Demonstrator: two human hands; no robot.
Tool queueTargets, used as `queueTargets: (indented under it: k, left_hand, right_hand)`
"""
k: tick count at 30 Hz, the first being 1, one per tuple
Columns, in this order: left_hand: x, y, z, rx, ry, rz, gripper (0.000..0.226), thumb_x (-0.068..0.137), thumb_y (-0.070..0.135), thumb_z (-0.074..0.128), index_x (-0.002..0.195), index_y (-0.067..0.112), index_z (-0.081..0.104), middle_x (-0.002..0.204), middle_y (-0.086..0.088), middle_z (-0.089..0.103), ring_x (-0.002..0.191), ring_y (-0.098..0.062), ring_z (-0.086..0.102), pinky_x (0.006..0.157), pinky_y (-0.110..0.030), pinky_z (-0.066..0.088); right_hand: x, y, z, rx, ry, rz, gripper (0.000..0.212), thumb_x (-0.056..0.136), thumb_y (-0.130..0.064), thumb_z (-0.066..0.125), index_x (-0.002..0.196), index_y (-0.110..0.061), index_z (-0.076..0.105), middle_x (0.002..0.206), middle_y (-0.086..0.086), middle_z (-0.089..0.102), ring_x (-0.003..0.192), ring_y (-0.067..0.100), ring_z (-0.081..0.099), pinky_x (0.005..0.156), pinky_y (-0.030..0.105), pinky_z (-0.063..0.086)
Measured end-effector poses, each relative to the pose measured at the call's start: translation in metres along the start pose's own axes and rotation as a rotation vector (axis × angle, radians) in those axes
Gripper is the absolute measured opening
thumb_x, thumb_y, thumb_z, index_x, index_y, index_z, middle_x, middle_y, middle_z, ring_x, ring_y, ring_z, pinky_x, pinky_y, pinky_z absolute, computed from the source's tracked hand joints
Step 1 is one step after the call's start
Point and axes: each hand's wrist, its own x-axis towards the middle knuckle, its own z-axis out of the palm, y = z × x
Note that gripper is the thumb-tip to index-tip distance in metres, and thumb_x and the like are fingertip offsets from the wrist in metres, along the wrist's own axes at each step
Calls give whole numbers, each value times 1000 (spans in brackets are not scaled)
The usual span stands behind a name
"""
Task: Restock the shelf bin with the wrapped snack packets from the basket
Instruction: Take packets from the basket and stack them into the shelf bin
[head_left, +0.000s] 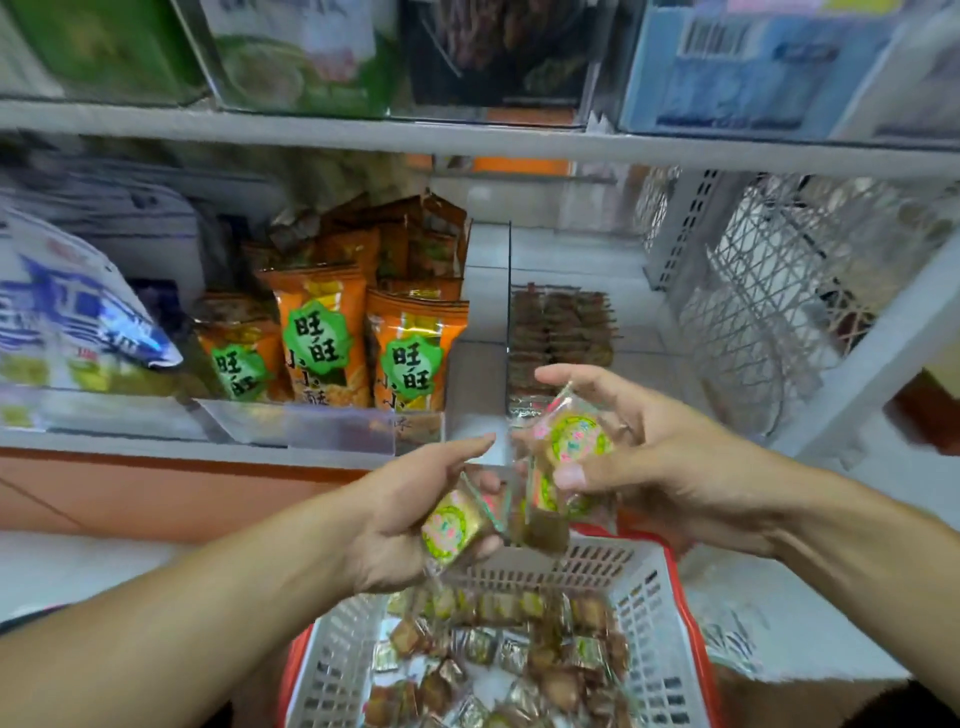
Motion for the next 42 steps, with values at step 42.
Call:
queueTargets:
  k: [42]
  left_hand:
    - [-1,0,20,153,-7,402,21,77,20,77,92,5,79,85,-16,75,63,-13,71,44,-26,53]
  right_hand:
    - [27,7,-20,270,290,-192,57,79,-10,63,135,-3,55,115,19,71,96,25,68,78,32,50]
